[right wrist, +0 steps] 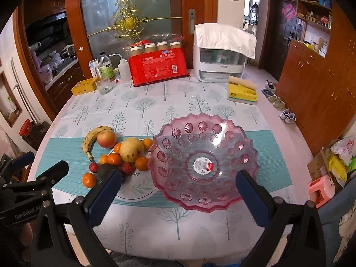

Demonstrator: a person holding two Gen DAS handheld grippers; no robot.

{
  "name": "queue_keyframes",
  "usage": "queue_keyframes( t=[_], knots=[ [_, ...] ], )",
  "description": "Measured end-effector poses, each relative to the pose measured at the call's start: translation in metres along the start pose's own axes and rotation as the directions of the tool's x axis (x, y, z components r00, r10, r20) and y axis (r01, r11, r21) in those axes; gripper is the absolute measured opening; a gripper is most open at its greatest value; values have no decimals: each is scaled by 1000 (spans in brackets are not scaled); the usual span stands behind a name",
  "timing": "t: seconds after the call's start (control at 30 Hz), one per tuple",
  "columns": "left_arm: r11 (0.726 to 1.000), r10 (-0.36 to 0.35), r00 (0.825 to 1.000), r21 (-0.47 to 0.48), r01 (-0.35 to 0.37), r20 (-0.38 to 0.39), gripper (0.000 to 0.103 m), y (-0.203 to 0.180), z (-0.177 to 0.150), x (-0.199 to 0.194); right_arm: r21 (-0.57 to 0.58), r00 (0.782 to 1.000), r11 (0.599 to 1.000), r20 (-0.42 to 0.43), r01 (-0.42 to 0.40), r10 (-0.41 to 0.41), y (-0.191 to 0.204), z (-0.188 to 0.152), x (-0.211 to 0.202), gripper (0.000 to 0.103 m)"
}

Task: Organize fruits

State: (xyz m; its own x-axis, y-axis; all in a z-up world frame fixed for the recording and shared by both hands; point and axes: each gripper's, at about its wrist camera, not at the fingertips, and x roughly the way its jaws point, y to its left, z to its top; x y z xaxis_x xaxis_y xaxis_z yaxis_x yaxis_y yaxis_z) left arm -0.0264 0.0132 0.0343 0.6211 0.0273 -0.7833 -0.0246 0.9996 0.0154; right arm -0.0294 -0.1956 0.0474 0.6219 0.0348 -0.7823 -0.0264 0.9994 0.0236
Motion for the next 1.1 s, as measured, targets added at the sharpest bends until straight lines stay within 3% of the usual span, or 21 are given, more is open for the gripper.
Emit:
queue_keyframes(
  t=[0.27, 0.6, 0.87, 1.1],
  knots=[
    [999, -9, 1000, 41, 9, -9, 102, 8, 10, -6, 12, 998, 1000, 65, 9, -9, 6, 11, -21, 103],
    [994, -72, 996, 81, 68, 53, 102, 38, 44, -18, 3, 989, 1000, 145, 19, -19, 33, 37, -44, 103],
    [995, -75, 997, 66, 73, 33, 102, 87, 68, -2, 27, 991, 1000, 132, -17, 13, 58, 40, -36, 103],
    [990, -62, 998, 124, 62, 0, 102, 118, 75, 25, 45, 995, 998, 97, -35, 30, 80, 39, -14, 103]
  ],
)
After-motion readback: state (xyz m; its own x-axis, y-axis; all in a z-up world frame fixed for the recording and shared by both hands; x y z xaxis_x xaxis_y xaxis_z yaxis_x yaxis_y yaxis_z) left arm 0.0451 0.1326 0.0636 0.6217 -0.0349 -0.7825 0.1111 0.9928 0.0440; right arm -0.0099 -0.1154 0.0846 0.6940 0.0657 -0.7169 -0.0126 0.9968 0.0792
